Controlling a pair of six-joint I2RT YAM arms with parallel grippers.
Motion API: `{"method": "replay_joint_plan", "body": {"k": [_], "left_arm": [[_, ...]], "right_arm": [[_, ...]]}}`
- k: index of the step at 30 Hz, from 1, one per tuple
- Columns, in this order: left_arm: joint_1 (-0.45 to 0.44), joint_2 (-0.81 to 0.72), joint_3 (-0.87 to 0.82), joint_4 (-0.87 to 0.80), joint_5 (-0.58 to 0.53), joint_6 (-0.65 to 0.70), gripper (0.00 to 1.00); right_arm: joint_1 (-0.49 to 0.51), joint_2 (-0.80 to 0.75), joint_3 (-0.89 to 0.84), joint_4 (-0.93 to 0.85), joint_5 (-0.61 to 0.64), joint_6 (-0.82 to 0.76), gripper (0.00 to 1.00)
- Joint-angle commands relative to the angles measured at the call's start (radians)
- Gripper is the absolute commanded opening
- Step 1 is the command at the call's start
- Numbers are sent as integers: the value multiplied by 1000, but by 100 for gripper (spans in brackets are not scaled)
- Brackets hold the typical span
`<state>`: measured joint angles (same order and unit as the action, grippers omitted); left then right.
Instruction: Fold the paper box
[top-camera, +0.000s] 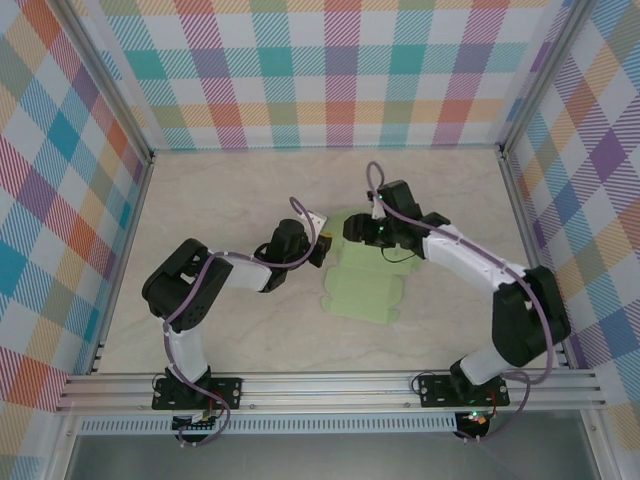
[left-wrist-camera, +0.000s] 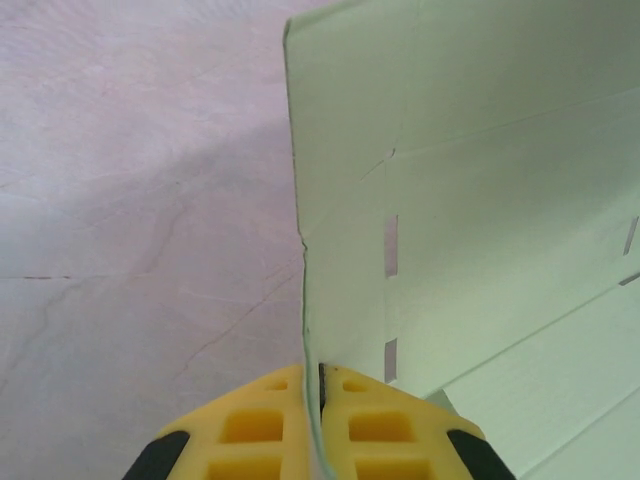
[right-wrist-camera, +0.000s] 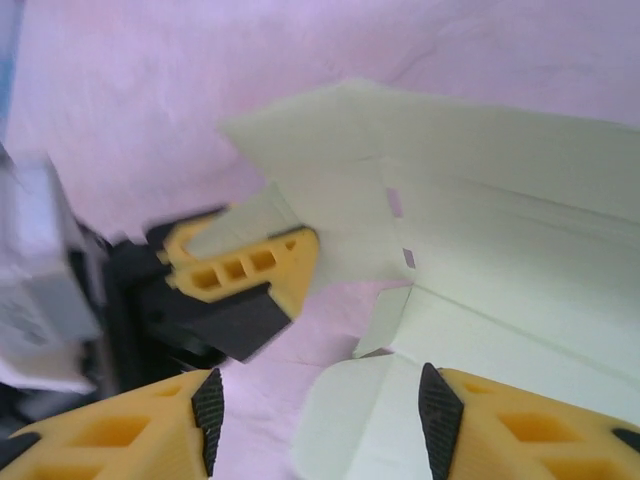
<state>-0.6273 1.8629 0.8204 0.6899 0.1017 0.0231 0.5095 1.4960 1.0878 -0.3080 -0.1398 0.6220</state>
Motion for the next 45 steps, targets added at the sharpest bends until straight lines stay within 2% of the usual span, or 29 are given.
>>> {"method": "replay_joint_plan", "body": {"k": [1, 2, 5, 9, 12, 15, 21, 24, 32, 38, 40, 45], "left_arm": [[-18, -15, -22, 58, -46, -9, 0], [-21, -14, -27, 72, -51, -14, 0], [-35, -10, -36, 93, -73, -21, 0], [-54, -5, -39, 116, -101, -7, 0], [-55, -4, -45, 125, -112, -11, 0], [-54, -14, -57, 142, -117, -14, 0], [-55, -19, -74, 158, -116, -18, 0], [-54, -19, -75, 160, -118, -18, 0], [-54, -16, -86, 181, -131, -27, 0], [-42, -11, -101, 216, -149, -59, 0], [-33, -12, -106, 223, -145, -72, 1], [-7, -2, -100, 222, -107, -103, 9]], "right_arm": [[-7, -105, -10, -77, 130, 518, 55], [-8, -122, -27, -64, 147, 604, 54], [-14, -98, 5, -102, 157, 824, 66], [-29, 7, 102, -83, 64, 918, 70], [-43, 66, 136, -72, 38, 984, 73], [-60, 123, 197, -131, 37, 987, 74], [-73, 185, 213, -122, 57, 1026, 61], [-86, 221, 242, -130, 47, 1021, 58], [-100, 265, 281, -138, 35, 1006, 60], [-109, 274, 273, -126, 12, 982, 43], [-113, 280, 271, -127, 0, 969, 40], [-119, 276, 256, -104, -6, 944, 26]]}}
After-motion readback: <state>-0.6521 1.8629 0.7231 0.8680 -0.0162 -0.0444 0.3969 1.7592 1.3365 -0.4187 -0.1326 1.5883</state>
